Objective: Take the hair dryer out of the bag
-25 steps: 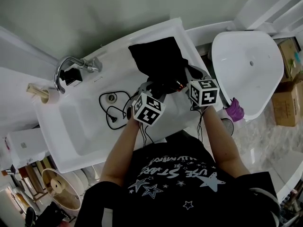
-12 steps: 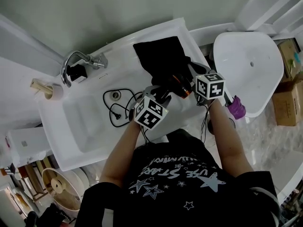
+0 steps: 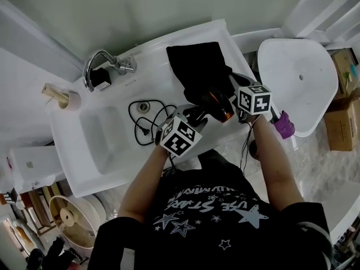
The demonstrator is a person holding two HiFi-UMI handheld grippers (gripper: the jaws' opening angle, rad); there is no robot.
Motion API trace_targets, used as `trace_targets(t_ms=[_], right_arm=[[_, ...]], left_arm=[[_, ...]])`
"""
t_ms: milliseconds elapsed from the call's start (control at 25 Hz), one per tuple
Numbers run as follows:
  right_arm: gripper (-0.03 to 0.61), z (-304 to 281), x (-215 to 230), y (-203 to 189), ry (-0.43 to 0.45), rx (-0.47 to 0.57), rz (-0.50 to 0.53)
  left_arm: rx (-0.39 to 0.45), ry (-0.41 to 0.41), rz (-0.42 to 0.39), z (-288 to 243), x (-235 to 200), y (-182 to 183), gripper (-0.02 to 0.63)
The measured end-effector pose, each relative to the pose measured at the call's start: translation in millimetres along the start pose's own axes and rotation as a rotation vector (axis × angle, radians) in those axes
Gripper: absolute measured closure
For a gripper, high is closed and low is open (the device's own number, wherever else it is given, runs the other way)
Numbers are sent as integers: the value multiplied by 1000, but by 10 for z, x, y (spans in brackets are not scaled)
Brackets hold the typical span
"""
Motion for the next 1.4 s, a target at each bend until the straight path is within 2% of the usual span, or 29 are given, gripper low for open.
trace_targets(t_ms=[200,480,760,960,1400], right_arm=[[555,41,-57,4,-25,6,-3],[555,98,-210,-72,-43,7,-3],[555,127,-252,-127,-85,6,-21],[555,74,-279,-91,-124,-12,7],[555,-44,-369,-51,-210,-25,-20]], left_arm=[[36,-75,35,193,164,-54,411],[67,-136,56,471,311,-131,411],[100,-172,42,681,399,-194,411],[128,-201,30,845,474,-207,411],[181,-299,-4,1262,597,-377,411]])
Point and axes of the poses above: the fingertips, and each gripper's own axes: z backward along the fingers, x to its right, y out of its top, the point moved 2 cm from there along z, backward along the fingers, and after that the axes turned 4 degrees about z, right-handed, at the moved point
